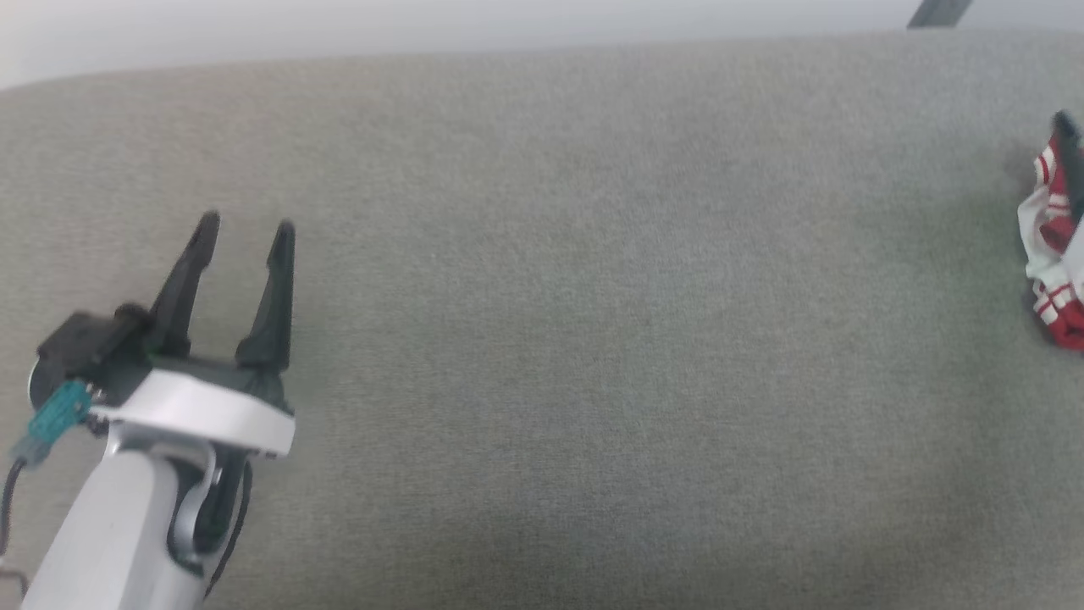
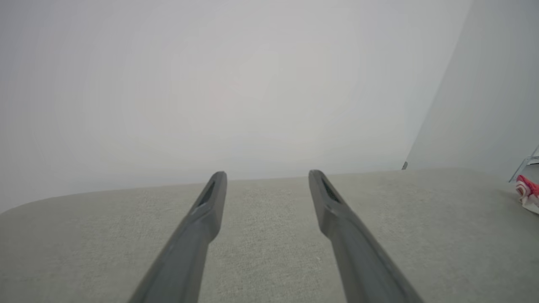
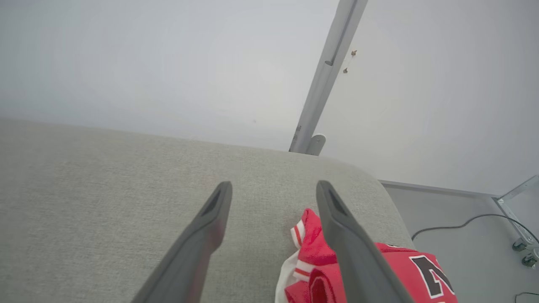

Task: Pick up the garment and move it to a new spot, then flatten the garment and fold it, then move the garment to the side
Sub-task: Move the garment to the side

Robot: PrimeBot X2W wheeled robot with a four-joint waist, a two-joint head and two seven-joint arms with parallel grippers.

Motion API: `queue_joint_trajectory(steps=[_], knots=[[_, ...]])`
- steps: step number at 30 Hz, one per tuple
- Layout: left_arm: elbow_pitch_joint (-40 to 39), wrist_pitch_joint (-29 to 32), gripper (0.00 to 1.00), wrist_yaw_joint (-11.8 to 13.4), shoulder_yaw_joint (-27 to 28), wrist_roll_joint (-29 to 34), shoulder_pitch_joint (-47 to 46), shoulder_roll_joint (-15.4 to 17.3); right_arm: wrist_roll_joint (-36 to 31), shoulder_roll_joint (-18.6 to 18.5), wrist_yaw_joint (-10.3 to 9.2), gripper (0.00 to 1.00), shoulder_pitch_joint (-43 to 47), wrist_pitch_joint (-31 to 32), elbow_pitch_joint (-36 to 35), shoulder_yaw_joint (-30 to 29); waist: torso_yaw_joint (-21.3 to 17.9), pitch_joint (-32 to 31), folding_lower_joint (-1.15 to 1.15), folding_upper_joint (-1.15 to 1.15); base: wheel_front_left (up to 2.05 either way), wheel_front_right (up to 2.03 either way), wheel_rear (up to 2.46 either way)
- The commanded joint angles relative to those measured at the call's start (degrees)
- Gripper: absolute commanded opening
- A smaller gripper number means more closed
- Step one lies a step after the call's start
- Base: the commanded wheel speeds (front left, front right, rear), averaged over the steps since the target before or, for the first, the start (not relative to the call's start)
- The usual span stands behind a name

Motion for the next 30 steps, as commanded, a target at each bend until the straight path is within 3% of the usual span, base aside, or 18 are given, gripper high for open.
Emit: queue_joint_trajectory(steps=[1, 17, 30], knots=[[0.1, -0.3, 1.0, -0.3, 1.2, 0.1, 2.0, -0.2, 0.7, 0.9, -0.11, 1.0, 1.9, -1.7, -0.9, 0.7, 1.0, -1.8, 0.0, 0.0, 0.0, 0.0, 0.0], [0.1, -0.3, 1.0, -2.4, 9.5, 0.9, 14.5, -2.2, 1.0, 4.6, -0.11, 1.0, 16.5, -9.9, -9.1, 2.7, 2.7, -11.2, 0.0, 0.0, 0.0, 0.0, 0.0], [0.0, -0.3, 1.0, -3.7, 14.3, 1.2, 21.8, -3.9, -4.2, 9.4, -0.11, 1.0, 30.6, -11.5, -18.5, -4.6, 2.9, -15.6, 0.0, 0.0, 0.0, 0.0, 0.0]])
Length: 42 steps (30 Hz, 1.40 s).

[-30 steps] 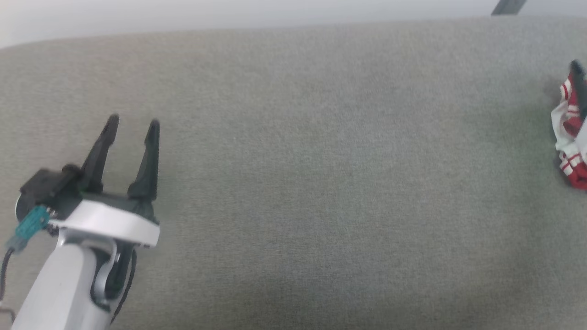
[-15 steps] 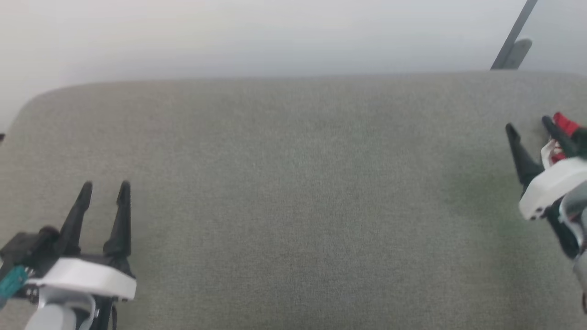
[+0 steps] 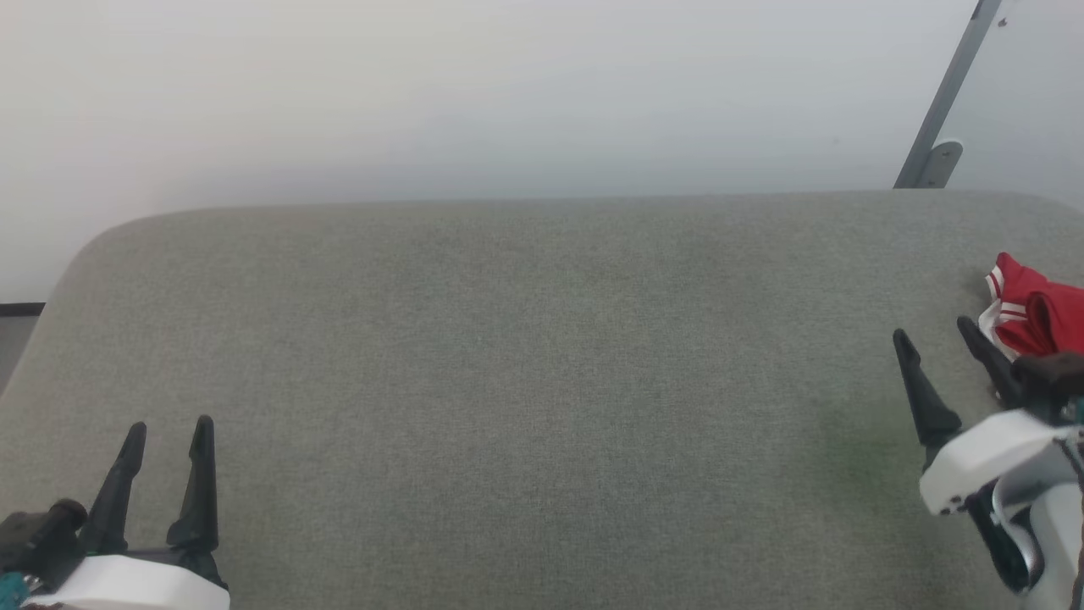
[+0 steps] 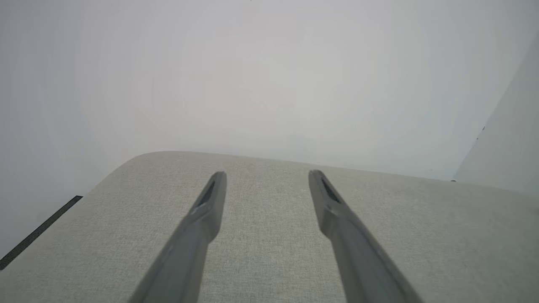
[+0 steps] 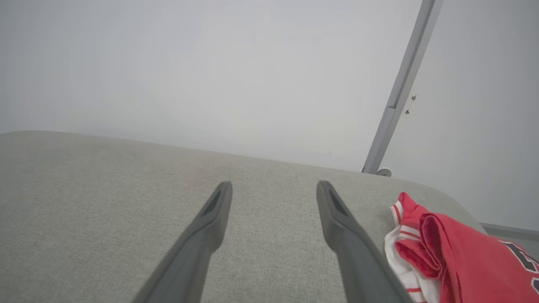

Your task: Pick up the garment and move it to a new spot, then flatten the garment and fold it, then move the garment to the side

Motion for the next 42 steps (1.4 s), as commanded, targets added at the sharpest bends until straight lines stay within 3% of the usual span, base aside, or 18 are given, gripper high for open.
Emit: queue_joint_trajectory(steps=[1, 16, 34, 35, 42], knots=[[-0.3, -0.3, 1.0, -0.1, 0.3, 0.4, 0.7, -0.4, -1.0, 0.5, -0.11, 1.0, 1.4, -0.4, -1.1, -0.9, -0.1, -0.2, 0.0, 0.0, 0.0, 0.0, 0.0], [0.2, -0.3, 1.0, -1.0, 2.3, 1.2, 2.8, -1.2, -8.0, 7.7, -0.11, 1.0, 13.3, -0.4, -13.8, -12.2, -0.6, -1.3, 0.0, 0.0, 0.0, 0.0, 0.0], [0.0, -0.3, 1.0, -1.1, 2.7, 2.2, 2.4, -2.0, -8.9, 9.3, -0.11, 1.0, 15.3, 0.9, -17.2, -13.8, -0.7, -0.9, 0.0, 0.0, 0.0, 0.0, 0.0], [0.1, 0.0, 0.0, -1.0, 2.5, 1.7, 2.3, -1.9, -8.6, 9.1, 0.0, 0.0, 14.7, 1.0, -16.9, -13.7, -0.7, -0.8, 0.0, 0.0, 0.0, 0.0, 0.0], [2.1, 1.4, 0.0, -1.0, 2.2, -1.7, 2.0, -3.9, -4.7, 10.6, 0.01, 0.0, 15.2, 2.4, -14.9, -13.9, -0.6, -0.8, 0.0, 0.0, 0.0, 0.0, 0.0]])
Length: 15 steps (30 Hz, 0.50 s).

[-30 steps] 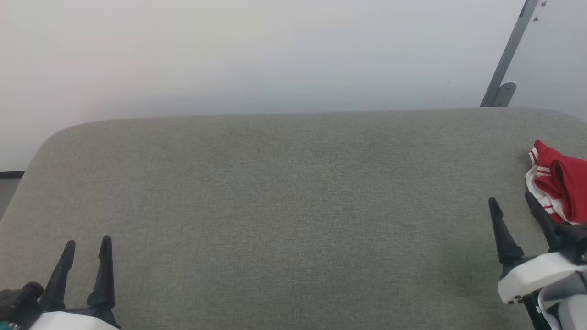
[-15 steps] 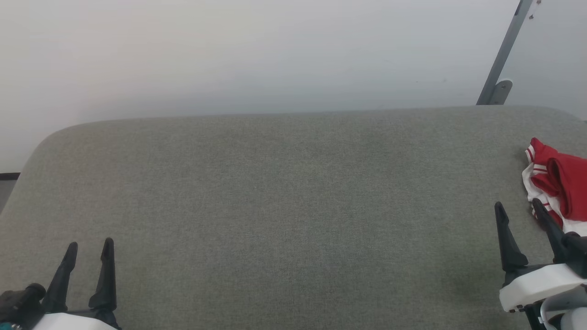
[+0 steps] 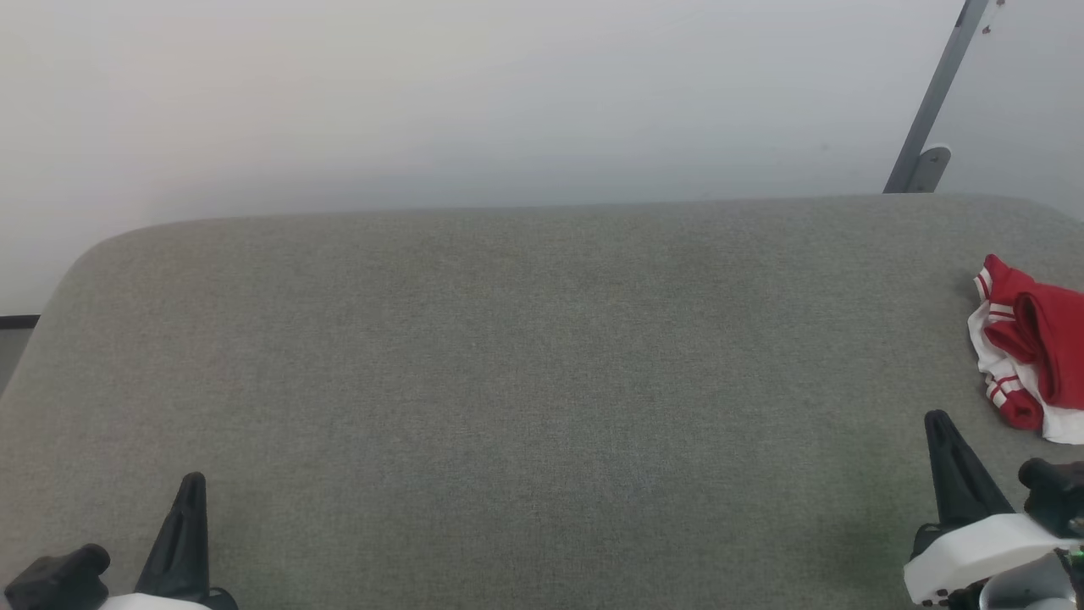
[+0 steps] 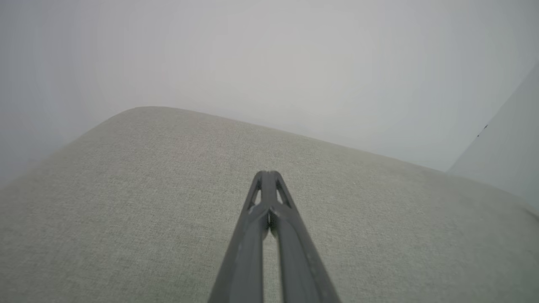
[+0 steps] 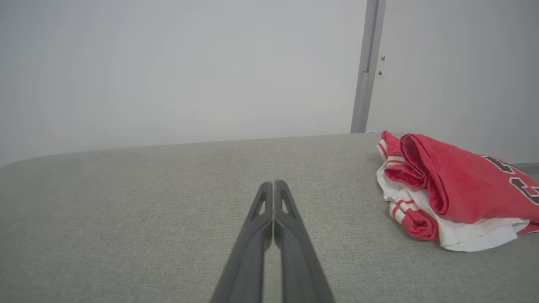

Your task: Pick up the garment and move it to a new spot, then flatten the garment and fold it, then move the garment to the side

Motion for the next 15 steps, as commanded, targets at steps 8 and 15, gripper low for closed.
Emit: queue_joint_trajectory(steps=[8, 15], knots=[[-0.4, 2.8, 0.0, 0.0, 0.4, -9.3, -2.6, -0.8, 11.2, 0.8, -0.01, 0.0, -1.8, 2.8, -1.1, -0.6, 0.2, 0.1, 0.0, 0.0, 0.0, 0.0, 0.0], [-0.1, 4.6, 0.0, 0.0, 0.3, -14.7, -3.6, -1.8, 17.8, 1.6, -0.02, 0.0, -2.1, 4.3, -1.3, -0.8, 0.3, 0.2, 0.0, 0.0, 0.0, 0.0, 0.0]])
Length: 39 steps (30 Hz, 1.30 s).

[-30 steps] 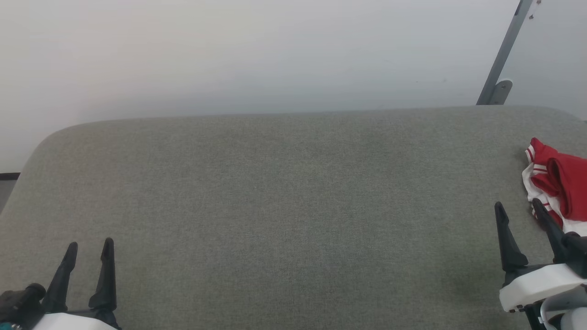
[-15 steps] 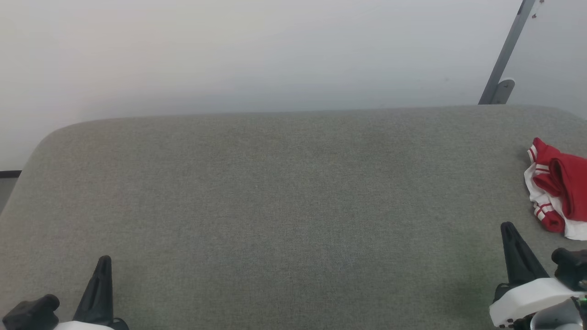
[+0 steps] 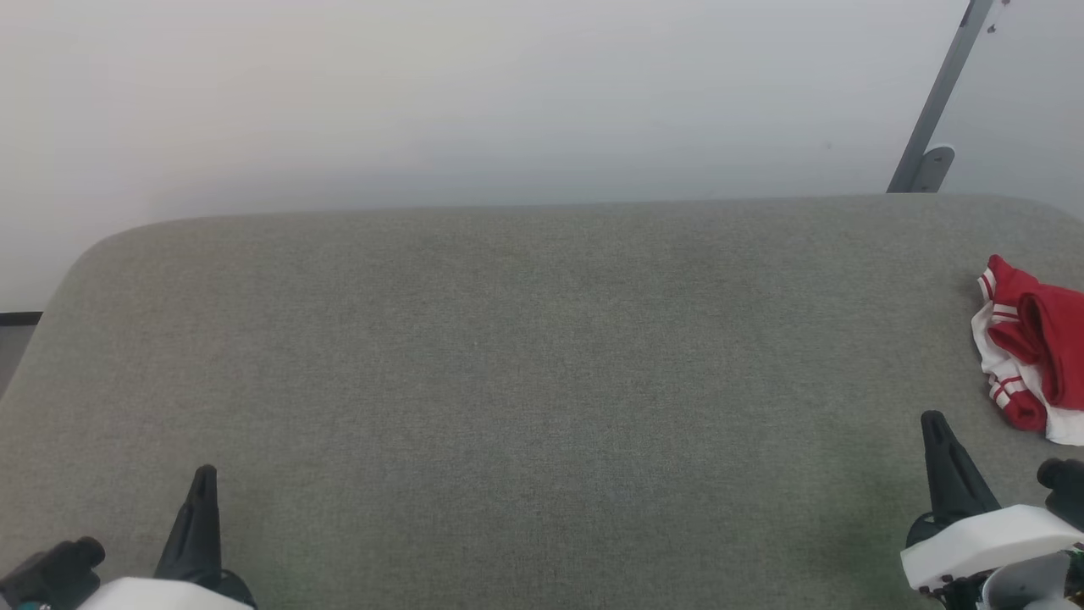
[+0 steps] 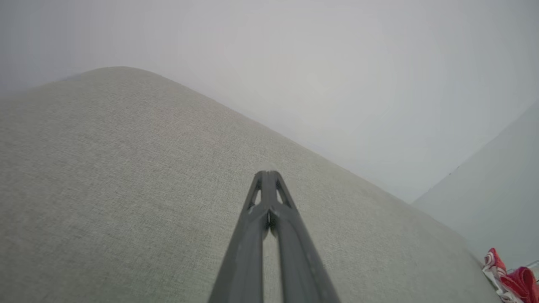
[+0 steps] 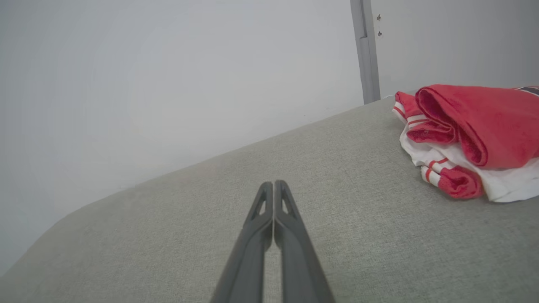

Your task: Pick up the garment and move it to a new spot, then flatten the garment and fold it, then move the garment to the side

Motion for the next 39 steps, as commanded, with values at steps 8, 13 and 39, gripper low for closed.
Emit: queue_joint_trajectory(steps=[8, 13, 39], knots=[[-0.4, 1.9, 0.0, -0.1, 0.3, -6.7, -2.9, -0.6, 7.9, 0.6, -0.02, 0.0, -2.1, 2.0, -1.1, -0.6, 0.1, 0.1, 0.0, 0.0, 0.0, 0.0, 0.0], [-0.2, 3.0, 0.0, -0.1, 0.3, -10.1, -3.5, -1.3, 12.0, 1.2, -0.03, 0.0, -2.3, 3.0, -1.1, -0.7, 0.2, 0.2, 0.0, 0.0, 0.0, 0.0, 0.0], [0.6, 7.9, 0.0, -0.1, 0.2, -25.2, -6.3, -4.2, 30.0, 3.4, -0.05, 0.0, -3.3, 7.7, -1.4, -1.3, 0.7, 0.5, 0.0, 0.0, 0.0, 0.0, 0.0]])
